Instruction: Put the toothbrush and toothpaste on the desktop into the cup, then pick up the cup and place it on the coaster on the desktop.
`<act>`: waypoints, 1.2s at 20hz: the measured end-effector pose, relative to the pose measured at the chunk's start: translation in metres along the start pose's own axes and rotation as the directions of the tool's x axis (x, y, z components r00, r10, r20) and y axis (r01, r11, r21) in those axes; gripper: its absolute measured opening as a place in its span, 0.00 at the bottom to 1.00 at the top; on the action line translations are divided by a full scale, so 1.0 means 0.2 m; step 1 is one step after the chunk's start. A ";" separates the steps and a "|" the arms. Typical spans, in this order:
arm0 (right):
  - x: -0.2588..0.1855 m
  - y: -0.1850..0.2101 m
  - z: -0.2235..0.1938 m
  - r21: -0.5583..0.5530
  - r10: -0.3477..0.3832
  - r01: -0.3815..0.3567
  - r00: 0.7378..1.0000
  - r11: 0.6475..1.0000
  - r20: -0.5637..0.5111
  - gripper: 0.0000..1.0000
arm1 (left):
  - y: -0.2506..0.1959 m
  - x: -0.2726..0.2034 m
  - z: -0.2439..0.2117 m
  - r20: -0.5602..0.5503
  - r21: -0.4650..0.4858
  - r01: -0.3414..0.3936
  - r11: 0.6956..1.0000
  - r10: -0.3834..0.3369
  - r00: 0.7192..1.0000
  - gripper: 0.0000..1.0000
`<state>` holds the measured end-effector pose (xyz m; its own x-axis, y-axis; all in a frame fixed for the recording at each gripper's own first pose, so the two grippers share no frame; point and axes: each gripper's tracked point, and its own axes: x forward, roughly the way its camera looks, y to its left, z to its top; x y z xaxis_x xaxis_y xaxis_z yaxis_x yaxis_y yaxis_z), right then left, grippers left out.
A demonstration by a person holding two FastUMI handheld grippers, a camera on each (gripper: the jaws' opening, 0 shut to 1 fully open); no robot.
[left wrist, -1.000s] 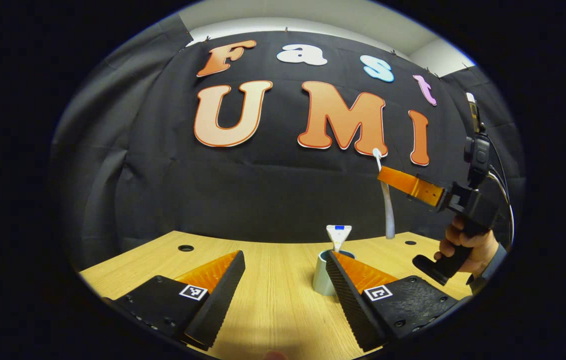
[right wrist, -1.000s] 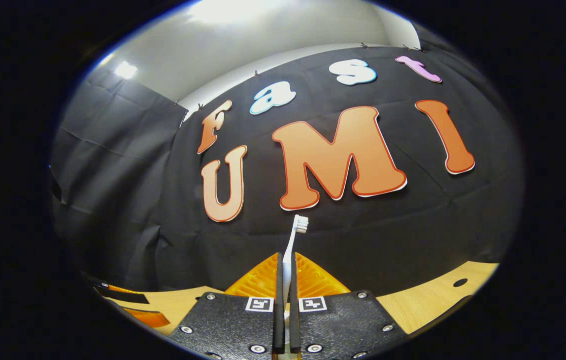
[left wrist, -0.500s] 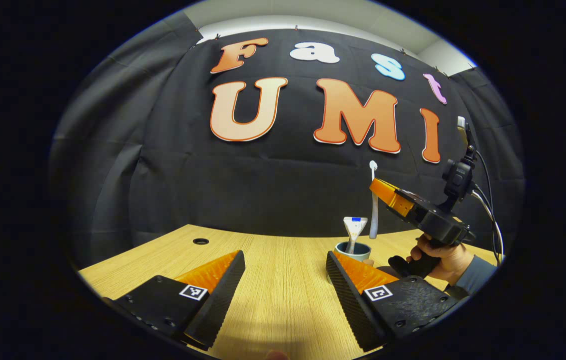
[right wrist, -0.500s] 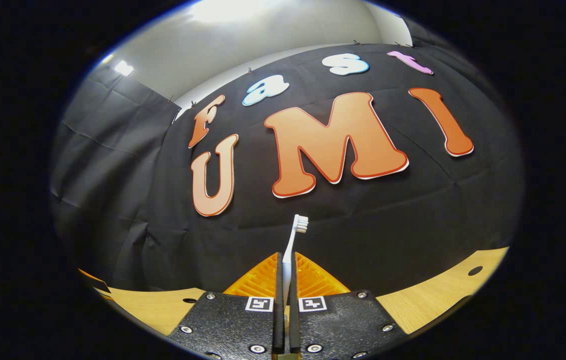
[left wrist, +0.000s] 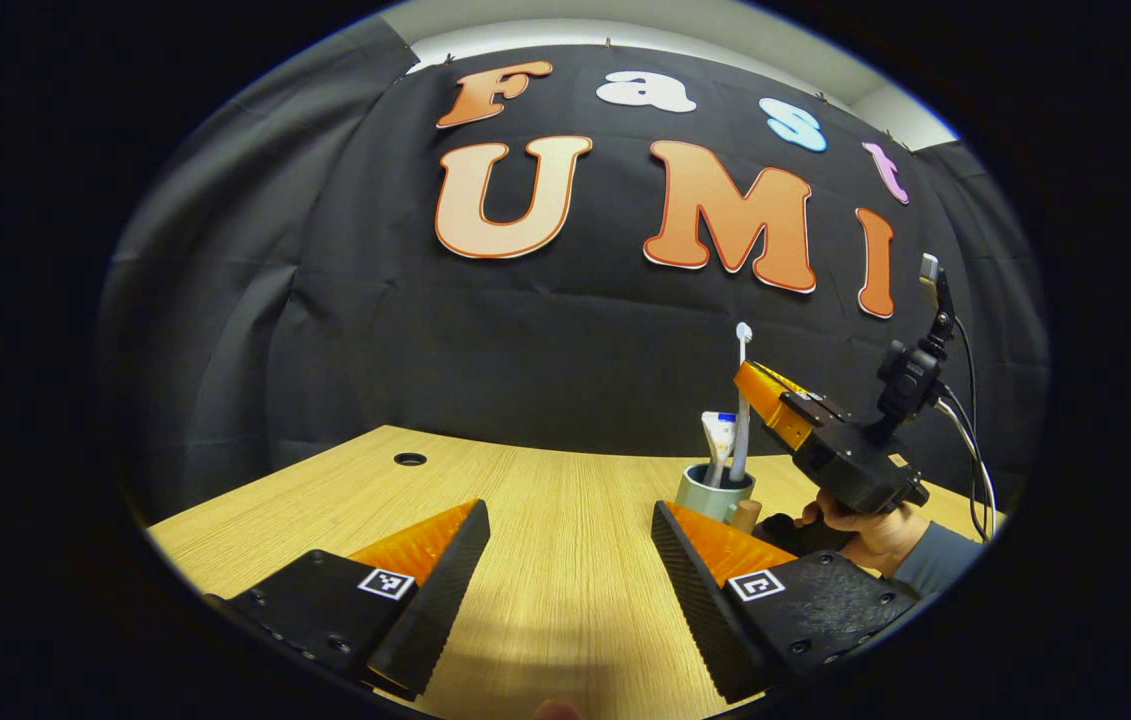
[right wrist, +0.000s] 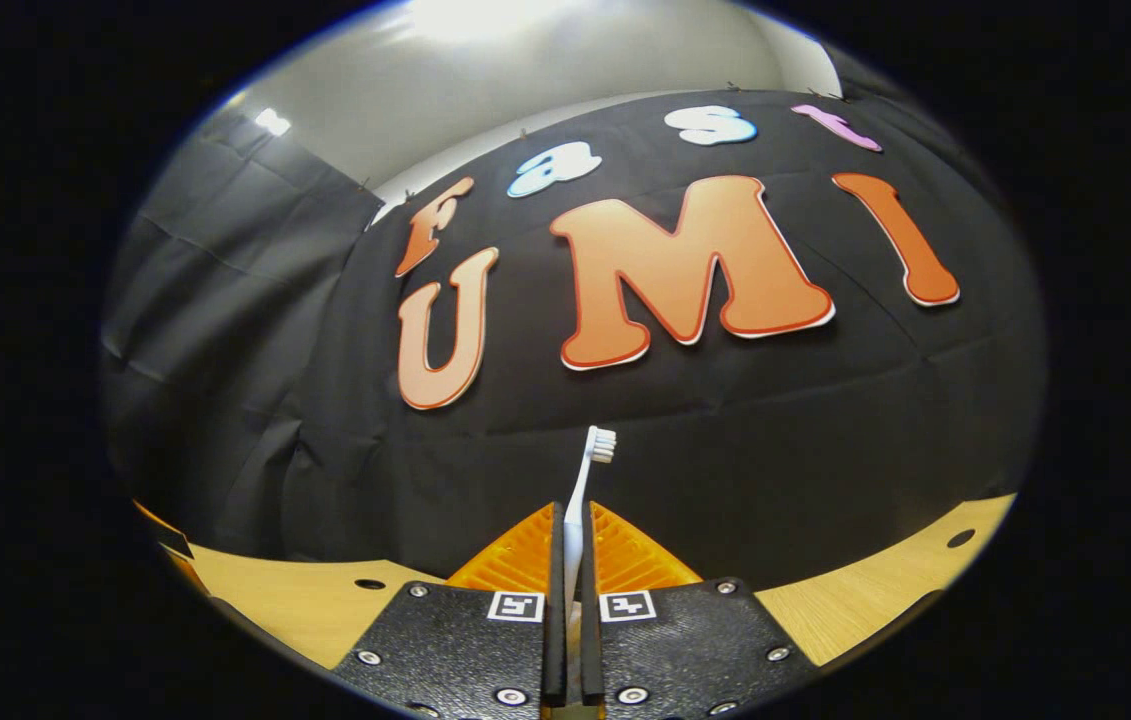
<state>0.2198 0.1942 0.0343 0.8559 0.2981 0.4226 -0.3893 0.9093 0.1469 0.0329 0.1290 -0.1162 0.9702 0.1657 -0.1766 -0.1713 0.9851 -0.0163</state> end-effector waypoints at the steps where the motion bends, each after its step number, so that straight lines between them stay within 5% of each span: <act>1: -0.01 0.01 0.01 -0.038 0.013 -0.013 1.000 0.999 0.000 0.07 | 0.00 0.00 0.00 -0.002 -0.004 0.001 1.000 -0.001 1.000 0.98; 9: -0.15 -0.03 0.11 -0.100 0.040 -0.049 0.996 0.994 -0.082 0.23 | -0.08 0.00 0.00 -0.021 -0.007 0.032 0.999 -0.032 0.999 0.98; 13: -0.28 -0.07 0.25 -0.123 0.058 -0.072 0.991 0.990 -0.119 0.51 | -0.23 0.02 0.08 -0.028 0.032 0.088 0.996 -0.087 0.996 0.97; 14: -0.32 -0.08 0.31 -0.136 0.059 -0.074 0.992 0.988 -0.111 0.70 | -0.28 0.03 0.12 -0.026 0.050 0.102 0.994 -0.100 0.995 0.97; 18: -0.43 -0.17 0.52 -0.146 0.024 -0.037 0.996 0.989 -0.088 0.87 | -0.47 0.10 0.20 -0.062 0.087 0.175 0.981 -0.170 0.984 0.97; 24: -0.60 -0.36 0.74 -0.200 -0.056 0.039 0.995 0.979 -0.078 0.94 | -0.71 0.28 0.26 -0.213 0.085 0.235 0.968 -0.212 0.954 0.97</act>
<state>0.0945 0.0509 0.1057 0.9000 0.2688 0.3432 -0.2795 0.9600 -0.0188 0.1206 0.0012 -0.0725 0.9250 -0.0609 -0.3750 0.0762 0.9967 0.0262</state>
